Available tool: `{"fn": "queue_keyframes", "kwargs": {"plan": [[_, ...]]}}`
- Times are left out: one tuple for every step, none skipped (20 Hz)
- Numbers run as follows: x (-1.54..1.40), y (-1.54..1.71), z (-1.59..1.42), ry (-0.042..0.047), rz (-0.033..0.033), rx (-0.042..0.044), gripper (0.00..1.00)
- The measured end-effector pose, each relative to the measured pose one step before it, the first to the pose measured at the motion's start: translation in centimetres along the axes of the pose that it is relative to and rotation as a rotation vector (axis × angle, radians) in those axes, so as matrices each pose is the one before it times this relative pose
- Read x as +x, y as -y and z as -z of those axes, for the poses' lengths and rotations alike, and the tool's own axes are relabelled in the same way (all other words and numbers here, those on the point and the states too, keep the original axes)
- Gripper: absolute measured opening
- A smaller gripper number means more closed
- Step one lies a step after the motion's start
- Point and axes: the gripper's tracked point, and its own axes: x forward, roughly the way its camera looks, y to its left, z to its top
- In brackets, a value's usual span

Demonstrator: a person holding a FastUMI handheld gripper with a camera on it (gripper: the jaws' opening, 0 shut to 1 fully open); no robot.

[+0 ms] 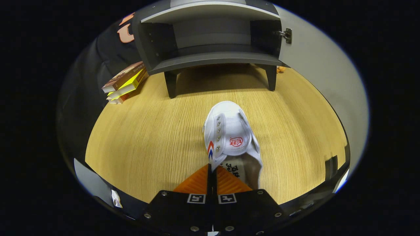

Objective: Open the shoe cabinet door, grab the shoes and put them into the shoe cabinet, then close the shoe cabinet door.

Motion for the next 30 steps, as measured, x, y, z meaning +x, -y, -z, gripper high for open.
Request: {"fn": "queue_keyframes", "kwargs": {"plan": [[-0.405, 0.078, -0.586, 0.01279, -0.00048, -0.00205, 0.00], [-0.447, -0.128, -0.585, 0.01737, -0.00239, -0.00801, 0.00], [-0.434, -0.057, -0.864, 0.02097, -0.00238, -0.01410, 0.00], [-0.672, 0.083, -0.795, 0.01989, 0.00006, -0.01132, 0.00], [-0.615, 0.068, -0.990, 0.01912, -0.00042, -0.00146, 0.00], [-0.649, 0.009, -0.879, 0.01844, 0.00018, 0.00210, 0.00], [-0.721, 0.033, -0.907, 0.01480, -0.00098, 0.00273, 0.00], [-0.887, -0.027, -0.844, 0.01628, -0.00118, 0.00236, 0.00], [-1.041, -0.024, -1.105, 0.02342, -0.00205, 0.00135, 0.00], [-1.094, -0.013, -1.365, 0.03220, 0.00072, 0.00039, 0.00], [-1.094, 0.030, -1.515, 0.03279, 0.00207, -0.00340, 0.00], [-1.236, 0.149, -1.616, 0.03749, 0.00508, -0.00328, 0.00], [-1.170, 0.040, -1.886, 0.03942, 0.00248, 0.00009, 0.00], [-1.082, 0.127, -1.889, 0.04330, 0.00361, 0.00142, 0.00], [-1.096, 0.233, -2.039, 0.04092, 0.00438, 0.00348, 0.00], [-0.891, 0.090, -1.963, 0.03775, 0.00501, 0.00068, 0.00], [-0.677, 0.258, -2.080, 0.04321, 0.00966, -0.00119, 0.00], [-0.512, 0.141, -1.981, 0.04164, 0.00685, -0.00213, 0.00], [-0.177, 0.120, -1.934, 0.03713, 0.00253, -0.00229, 0.00], [-0.004, 0.061, -1.844, 0.03601, 0.00116, -0.00276, 0.00], [0.475, 0.039, -1.539, 0.02384, -0.00253, -0.00531, 0.00], [0.575, -0.068, -1.262, 0.02061, -0.00139, -0.00514, 0.00], [0.862, -0.030, -1.136, 0.00990, -0.00596, -0.00240, 0.00], [0.943, -0.065, -1.216, 0.01409, -0.00776, 0.00217, 0.00], [0.928, -0.201, -0.816, 0.00412, -0.00717, -0.00198, 0.00], [1.068, -0.183, -0.820, 0.00493, -0.00723, -0.00751, 0.00], [0.855, -0.232, -0.763, 0.00809, -0.00575, -0.01112, 0.00], [1.124, -0.336, -0.742, 0.00615, -0.00783, -0.00625, 0.00], [1.155, -0.367, -0.451, -0.00156, -0.00417, -0.00840, 0.00], [1.213, -0.443, -0.441, 0.00373, -0.00587, -0.00732, 0.00]]}}
